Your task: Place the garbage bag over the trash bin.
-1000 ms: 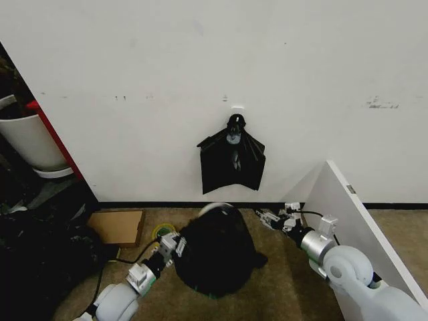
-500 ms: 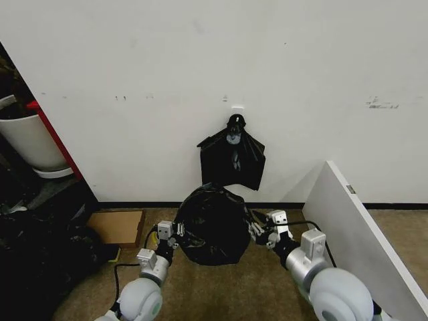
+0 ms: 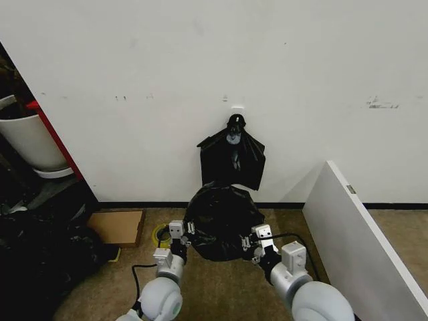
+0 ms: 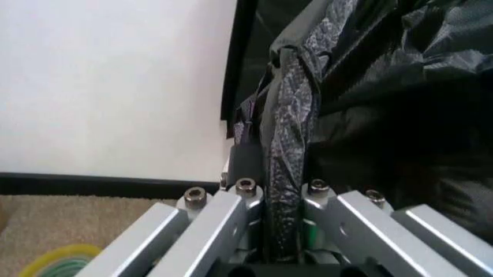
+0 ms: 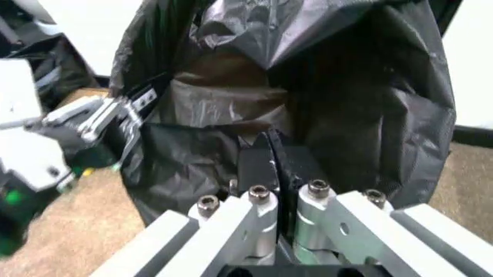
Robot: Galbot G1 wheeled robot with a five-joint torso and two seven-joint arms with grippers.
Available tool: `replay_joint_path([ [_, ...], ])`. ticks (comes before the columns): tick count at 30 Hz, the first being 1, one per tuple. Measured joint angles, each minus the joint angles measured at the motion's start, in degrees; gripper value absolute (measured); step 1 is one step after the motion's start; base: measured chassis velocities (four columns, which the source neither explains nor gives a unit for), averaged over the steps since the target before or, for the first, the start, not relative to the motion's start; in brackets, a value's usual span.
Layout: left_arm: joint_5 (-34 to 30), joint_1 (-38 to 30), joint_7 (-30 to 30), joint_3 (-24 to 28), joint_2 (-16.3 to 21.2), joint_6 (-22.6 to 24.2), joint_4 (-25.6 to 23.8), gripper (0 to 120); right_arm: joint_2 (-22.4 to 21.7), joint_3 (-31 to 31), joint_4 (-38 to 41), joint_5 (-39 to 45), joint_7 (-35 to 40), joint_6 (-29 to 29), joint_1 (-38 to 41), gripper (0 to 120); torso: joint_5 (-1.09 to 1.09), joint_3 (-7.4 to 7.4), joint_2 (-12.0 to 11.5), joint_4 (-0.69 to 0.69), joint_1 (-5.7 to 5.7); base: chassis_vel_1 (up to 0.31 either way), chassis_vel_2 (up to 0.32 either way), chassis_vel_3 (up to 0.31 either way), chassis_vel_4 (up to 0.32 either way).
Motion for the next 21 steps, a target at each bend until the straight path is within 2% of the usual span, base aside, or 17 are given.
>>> replay_joint_path([
  [10,1.2,-1.65,-1.67,2.51,-2.61,-0.24,2.43,1,3.57,-2.53,-5.67,-1.25,3.92,-0.6,2.17,0,0.0,0.0,0.0,-0.01,0.0,0.0,0.0,0.0,0.0],
  [21,7.2,-2.21,-1.57,4.88,-3.13,-1.78,4.53,1,6.24,-5.93,-12.12,-1.68,10.05,-2.24,7.88,0,0.0,0.0,0.0,0.0,0.0,0.0,0.0,0.0,0.0],
])
